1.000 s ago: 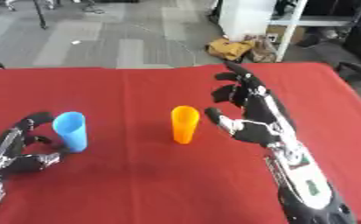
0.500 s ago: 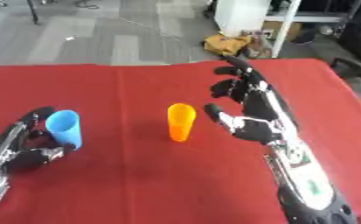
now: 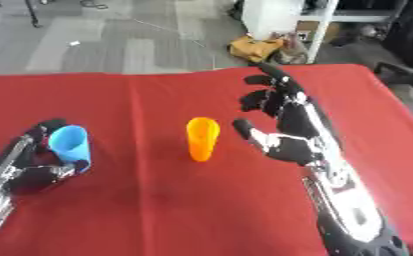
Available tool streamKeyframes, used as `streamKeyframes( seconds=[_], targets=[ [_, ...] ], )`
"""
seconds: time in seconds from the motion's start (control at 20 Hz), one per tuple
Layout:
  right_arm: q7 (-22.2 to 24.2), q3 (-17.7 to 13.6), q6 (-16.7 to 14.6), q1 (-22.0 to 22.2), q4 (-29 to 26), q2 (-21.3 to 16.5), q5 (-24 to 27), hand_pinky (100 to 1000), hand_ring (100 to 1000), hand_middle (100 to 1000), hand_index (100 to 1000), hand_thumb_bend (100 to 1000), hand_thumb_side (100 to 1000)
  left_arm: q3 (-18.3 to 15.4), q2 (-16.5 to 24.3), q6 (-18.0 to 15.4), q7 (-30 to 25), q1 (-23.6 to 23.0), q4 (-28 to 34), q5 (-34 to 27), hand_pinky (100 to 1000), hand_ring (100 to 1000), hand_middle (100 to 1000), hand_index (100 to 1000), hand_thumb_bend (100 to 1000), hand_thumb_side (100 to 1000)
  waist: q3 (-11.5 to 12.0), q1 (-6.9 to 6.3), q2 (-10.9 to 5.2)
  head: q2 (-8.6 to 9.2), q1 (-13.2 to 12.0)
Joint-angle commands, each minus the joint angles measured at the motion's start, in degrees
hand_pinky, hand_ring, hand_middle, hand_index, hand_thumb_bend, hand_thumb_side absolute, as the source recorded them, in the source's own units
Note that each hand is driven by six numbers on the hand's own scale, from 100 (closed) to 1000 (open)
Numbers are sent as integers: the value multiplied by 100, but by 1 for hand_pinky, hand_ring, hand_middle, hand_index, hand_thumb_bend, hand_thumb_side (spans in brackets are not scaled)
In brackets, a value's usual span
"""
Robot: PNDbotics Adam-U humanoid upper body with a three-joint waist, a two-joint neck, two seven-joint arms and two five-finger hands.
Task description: Pour the contents of one cup into another cup.
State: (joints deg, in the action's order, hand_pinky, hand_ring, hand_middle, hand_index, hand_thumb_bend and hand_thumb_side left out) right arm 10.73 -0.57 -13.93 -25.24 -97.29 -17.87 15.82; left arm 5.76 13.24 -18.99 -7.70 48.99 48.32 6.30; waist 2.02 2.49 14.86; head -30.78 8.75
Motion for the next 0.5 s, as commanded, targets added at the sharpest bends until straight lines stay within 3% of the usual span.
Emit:
streamKeyframes(
  seconds=[0.05,0.5],
  targets=[
    [-1,-8,8,-97,-141,-58,35,649,656,746,931,495,100,25,35,-92,-200,132,101,-76,615,939,873,785,710,100,-13,-27,-88,63,1],
    [-4,-1,15,-102,-133,-66,35,648,654,746,931,497,100,57,24,-173,-672,156,118,-196,607,912,850,783,685,100,-21,-39,-102,81,-2]
  ],
)
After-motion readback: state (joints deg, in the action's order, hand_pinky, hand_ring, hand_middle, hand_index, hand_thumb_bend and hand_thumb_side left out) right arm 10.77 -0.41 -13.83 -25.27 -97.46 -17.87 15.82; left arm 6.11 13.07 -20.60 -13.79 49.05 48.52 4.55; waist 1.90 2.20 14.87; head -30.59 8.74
